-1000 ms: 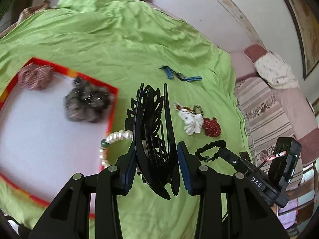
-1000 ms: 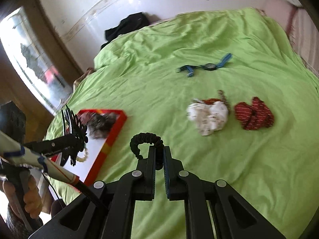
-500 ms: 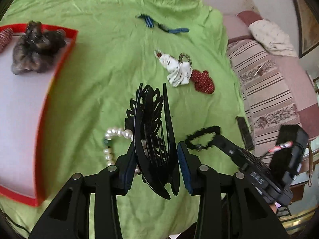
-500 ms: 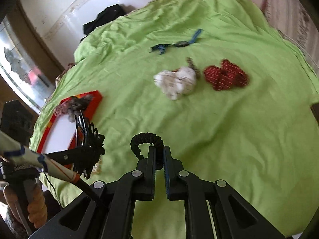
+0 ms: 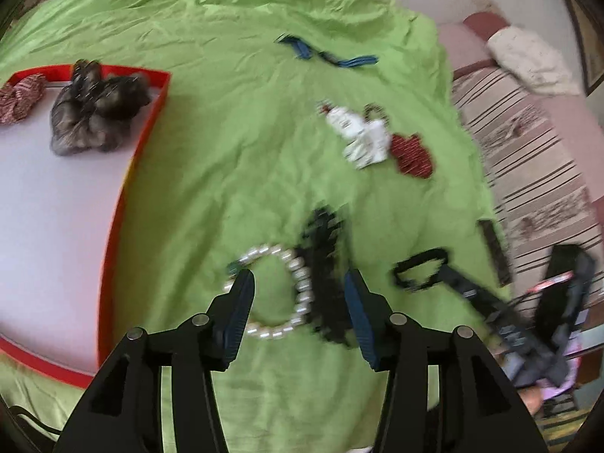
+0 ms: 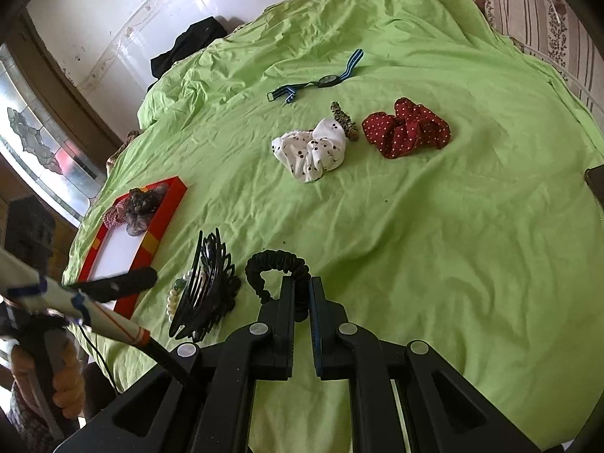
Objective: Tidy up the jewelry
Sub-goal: 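Grasp the pearl bracelet with the left tool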
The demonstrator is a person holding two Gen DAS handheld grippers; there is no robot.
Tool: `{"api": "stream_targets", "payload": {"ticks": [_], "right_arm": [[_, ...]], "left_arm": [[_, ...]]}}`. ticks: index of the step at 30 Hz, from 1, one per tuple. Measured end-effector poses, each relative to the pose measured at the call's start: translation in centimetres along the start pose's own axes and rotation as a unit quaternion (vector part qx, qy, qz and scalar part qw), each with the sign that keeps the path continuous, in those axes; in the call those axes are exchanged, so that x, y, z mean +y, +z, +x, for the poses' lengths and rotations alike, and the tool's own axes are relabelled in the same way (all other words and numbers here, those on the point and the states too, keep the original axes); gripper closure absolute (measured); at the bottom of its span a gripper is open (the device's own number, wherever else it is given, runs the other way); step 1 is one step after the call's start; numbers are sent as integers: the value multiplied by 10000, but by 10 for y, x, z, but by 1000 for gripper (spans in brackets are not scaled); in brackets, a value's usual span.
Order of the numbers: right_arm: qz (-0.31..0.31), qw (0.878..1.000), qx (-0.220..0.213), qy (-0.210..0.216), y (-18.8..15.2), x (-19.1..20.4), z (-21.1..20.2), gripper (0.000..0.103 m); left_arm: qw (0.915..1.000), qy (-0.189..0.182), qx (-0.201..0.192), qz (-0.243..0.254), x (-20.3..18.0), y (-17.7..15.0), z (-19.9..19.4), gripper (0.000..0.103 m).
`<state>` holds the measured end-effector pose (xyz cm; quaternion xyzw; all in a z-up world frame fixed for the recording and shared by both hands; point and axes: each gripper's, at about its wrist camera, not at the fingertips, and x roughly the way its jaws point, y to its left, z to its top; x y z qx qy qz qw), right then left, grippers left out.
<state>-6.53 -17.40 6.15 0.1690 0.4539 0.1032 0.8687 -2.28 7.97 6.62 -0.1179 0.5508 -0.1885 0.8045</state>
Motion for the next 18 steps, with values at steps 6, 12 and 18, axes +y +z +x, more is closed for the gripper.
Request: {"api": "stream_targets", "payload": {"ticks": [6, 12, 18], "right_arm": [[-12, 10000, -29, 30, -2, -1, -1, 95], [-49, 10000, -19, 49, -4, 4, 1, 95], [-149, 9998, -87, 72, 0, 13, -6, 95]], "left_arm": [[9979, 494, 210, 350, 3, -16, 20, 55], [9954, 797, 90, 530, 1, -22, 33, 91], [9980, 457, -341, 260, 6, -18, -9, 94]]}}
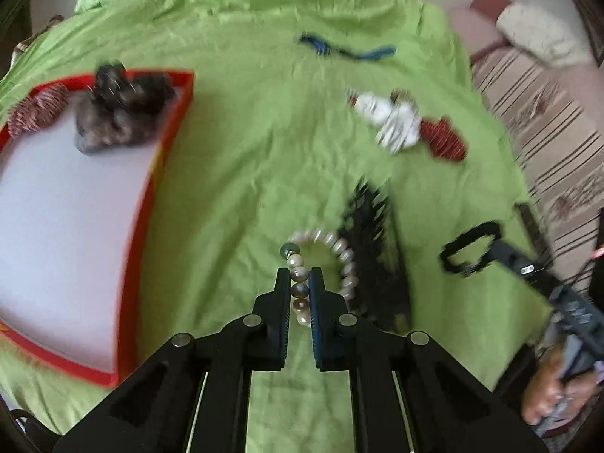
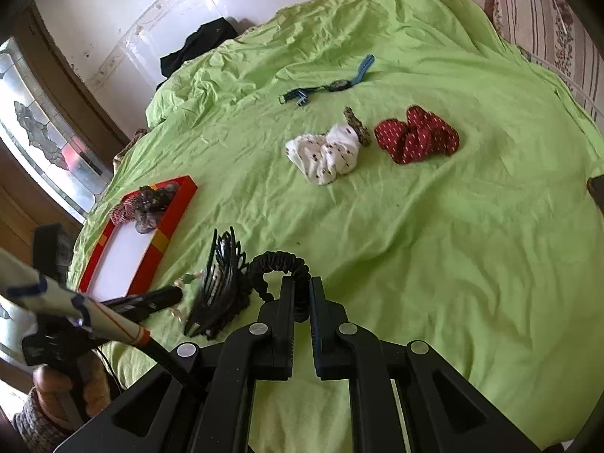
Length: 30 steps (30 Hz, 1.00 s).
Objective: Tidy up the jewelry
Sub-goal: 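Grasp the pearl bracelet with the left tool, then carry the pearl bracelet and black hair tie into the tray and open both tools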
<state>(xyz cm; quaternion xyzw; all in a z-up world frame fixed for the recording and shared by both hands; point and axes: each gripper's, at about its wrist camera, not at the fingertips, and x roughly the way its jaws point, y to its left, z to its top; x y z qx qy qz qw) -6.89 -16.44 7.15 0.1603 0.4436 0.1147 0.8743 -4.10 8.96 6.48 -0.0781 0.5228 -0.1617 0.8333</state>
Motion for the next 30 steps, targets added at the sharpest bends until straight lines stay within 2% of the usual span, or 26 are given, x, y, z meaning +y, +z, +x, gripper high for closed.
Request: {"api": "stream_targets", "payload": {"ticks": [2, 7, 10, 14, 18, 22, 26, 30], "right_arm": [[-71, 10000, -61, 13, 3, 7, -5, 95], [-337, 9991, -232, 136, 16, 36, -21, 95], [-584, 9975, -234, 314, 26, 64, -23, 95], [-837, 9944, -61, 641, 35, 106, -11, 95], [-1121, 9881, 286, 1011, 37, 162, 19, 95], [-1529, 9812, 550, 1037, 31, 211, 56, 95], [-1573, 9778, 858, 1089, 31, 244, 99, 95], [-1566, 9749, 1146, 1093, 33, 270, 142, 95]], "left_arm": [[9995, -202, -253, -34, 3, 5, -28, 94], [9958, -318, -837, -198, 24, 12, -92, 94], [9931, -219, -1114, -287, 44, 17, -121, 94], [9909, 208, -1201, -576, 94, 24, -141, 94], [9900, 403, -985, -926, 142, 27, -133, 94], [9873, 592, -771, -1256, 187, 36, -112, 94], [9849, 581, -762, -1442, 218, 51, -97, 94], [9817, 827, -774, -1532, 243, 68, -84, 94]]}}
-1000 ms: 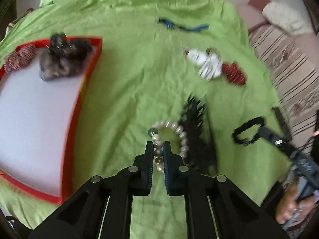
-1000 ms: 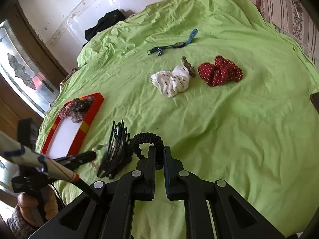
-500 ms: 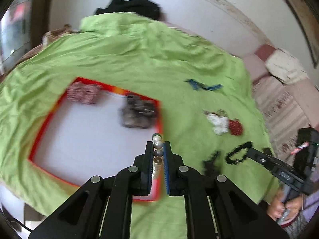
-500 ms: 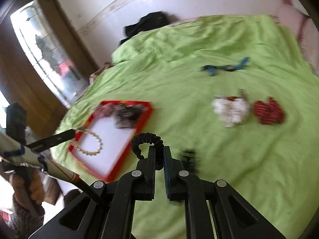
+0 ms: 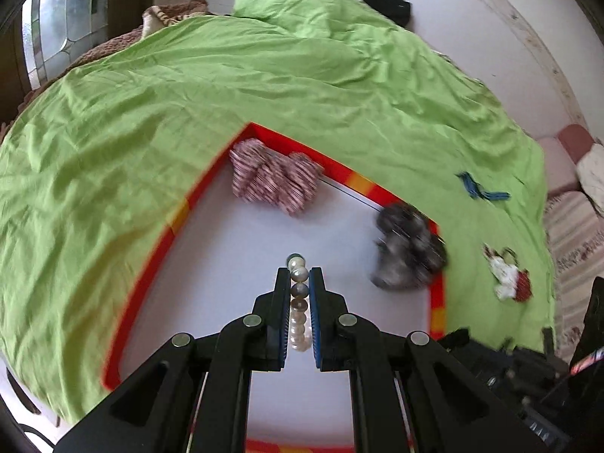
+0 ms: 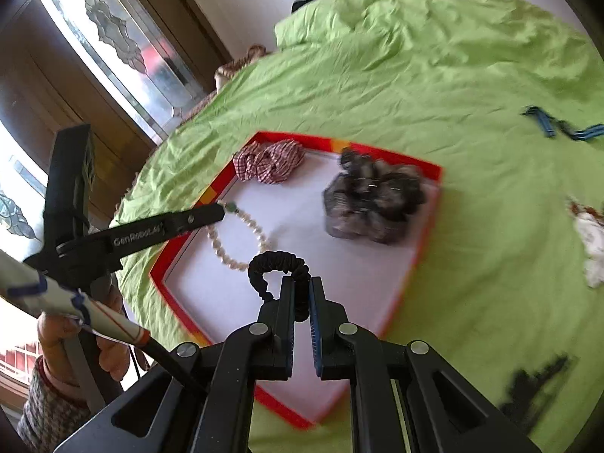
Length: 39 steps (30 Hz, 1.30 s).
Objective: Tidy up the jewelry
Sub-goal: 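Carry the pearl bracelet and black hair tie into the tray and open both tools, then grasp the black claw clip with the left tool while the right tool grasps the red polka-dot scrunchie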
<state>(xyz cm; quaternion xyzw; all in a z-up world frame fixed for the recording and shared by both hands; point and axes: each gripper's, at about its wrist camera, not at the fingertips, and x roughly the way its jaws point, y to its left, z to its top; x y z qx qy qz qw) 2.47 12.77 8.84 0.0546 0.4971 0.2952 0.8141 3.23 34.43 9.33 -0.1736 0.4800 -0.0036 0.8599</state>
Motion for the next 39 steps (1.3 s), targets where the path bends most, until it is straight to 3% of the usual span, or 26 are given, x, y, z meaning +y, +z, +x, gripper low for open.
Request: {"api": "stream_targets", "payload": {"ticks": [5, 13, 16, 18, 21, 26, 32, 39], "right_arm": [[-160, 9996, 163, -137, 22, 18, 44, 95], [-115, 9990, 233, -372, 43, 19, 85, 92], [-143, 9990, 158, -385, 46, 20, 84, 78], [-209, 9989, 77, -403, 48, 22, 80, 68], [-295, 9987, -47, -405, 51, 24, 66, 67], [-246, 9986, -302, -367, 49, 15, 27, 65], [-47, 9972, -570, -480, 20, -26, -41, 62], [653, 9898, -836, -955, -44, -117, -127, 57]], "left_arm": [[9993, 373, -1, -53, 23, 19, 20, 94], [9992, 344, -25, -221, 45, 21, 24, 94], [9993, 283, -91, -237, 47, 18, 18, 93], [9991, 288, -157, -261, 46, 16, 10, 85], [9982, 390, -339, -309, 44, 12, -6, 65], [9965, 459, -655, -239, 26, -1, -39, 65], [9961, 341, -806, 64, -16, -23, -65, 58], [9954, -64, -578, 760, -102, -60, -70, 52]]}}
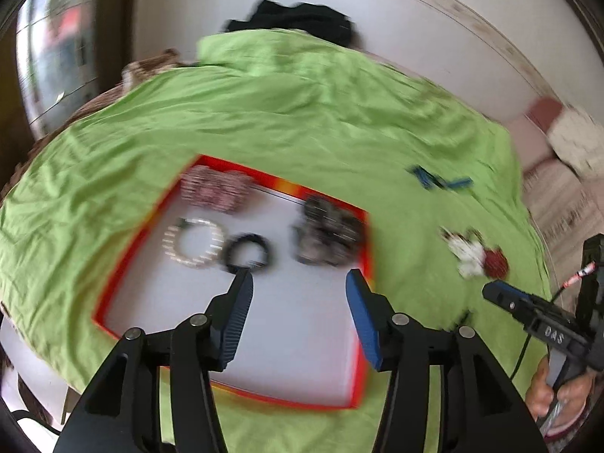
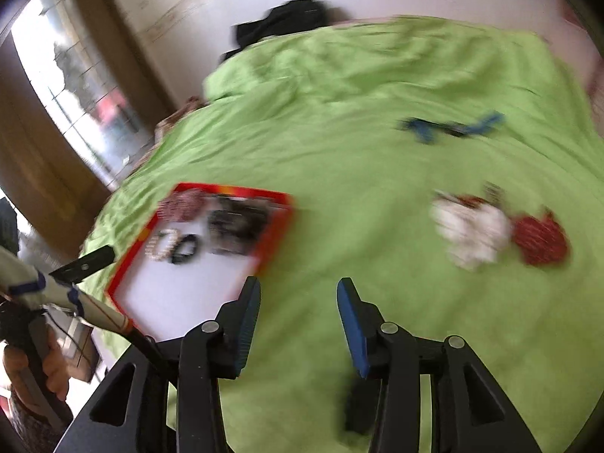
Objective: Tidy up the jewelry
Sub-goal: 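Grasp the black claw clip with the left tool while the right tool grasps the red polka-dot scrunchie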
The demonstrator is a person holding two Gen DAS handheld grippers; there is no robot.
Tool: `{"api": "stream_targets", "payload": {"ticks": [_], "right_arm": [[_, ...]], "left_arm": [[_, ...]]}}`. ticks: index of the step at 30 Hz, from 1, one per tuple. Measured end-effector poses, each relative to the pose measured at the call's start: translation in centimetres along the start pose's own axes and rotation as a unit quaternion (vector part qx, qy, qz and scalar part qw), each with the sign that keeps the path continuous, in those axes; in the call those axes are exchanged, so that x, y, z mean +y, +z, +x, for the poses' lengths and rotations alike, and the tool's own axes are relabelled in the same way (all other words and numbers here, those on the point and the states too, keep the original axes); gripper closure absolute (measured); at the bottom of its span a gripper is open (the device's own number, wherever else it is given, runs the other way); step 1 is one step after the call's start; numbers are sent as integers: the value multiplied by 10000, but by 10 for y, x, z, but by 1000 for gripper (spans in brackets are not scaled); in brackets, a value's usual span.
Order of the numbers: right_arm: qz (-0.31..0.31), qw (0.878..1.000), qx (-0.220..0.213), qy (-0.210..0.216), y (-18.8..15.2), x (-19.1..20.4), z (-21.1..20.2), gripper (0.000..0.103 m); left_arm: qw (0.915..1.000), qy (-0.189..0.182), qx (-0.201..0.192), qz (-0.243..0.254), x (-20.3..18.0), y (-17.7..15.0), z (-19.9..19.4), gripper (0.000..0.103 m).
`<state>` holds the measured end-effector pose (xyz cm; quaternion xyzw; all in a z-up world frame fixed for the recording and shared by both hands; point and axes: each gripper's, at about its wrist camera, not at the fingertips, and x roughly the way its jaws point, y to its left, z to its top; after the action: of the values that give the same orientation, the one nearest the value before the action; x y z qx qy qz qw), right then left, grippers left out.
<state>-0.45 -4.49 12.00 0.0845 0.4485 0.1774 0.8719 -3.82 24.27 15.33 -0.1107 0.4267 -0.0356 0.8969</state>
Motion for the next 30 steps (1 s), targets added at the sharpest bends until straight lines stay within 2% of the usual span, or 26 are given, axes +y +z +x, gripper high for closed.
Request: {"api": "stream_targets", "payload": {"ticks": [6, 12, 16, 22, 26, 30], "right_arm": [[715, 9958, -71, -569, -38, -99, -43, 57], [1133, 9891, -216, -916, -63, -164, -66, 53], [1381, 9848, -296, -1008, -70, -193, -68, 50], [1649, 9800, -405, -1042, -61, -222, -54, 42], [1668, 9786, -508, -1090, -37, -232, -37, 34], [1758, 9757, -522, -1195, -10, -245, -15, 34]], "left_arm": [[9965, -372, 480, 574, -82, -29, 26, 50], [9860, -700, 1128, 1005, -150, -68, 67, 48], [9806, -792, 1419, 1095, -177, -86, 88, 47], [9779, -818, 1515, 1185, -199, -97, 107, 43], [9773, -811, 1561, 1182, -206, -97, 121, 42], [9760, -761, 1664, 1178, -208, -98, 136, 42]]}}
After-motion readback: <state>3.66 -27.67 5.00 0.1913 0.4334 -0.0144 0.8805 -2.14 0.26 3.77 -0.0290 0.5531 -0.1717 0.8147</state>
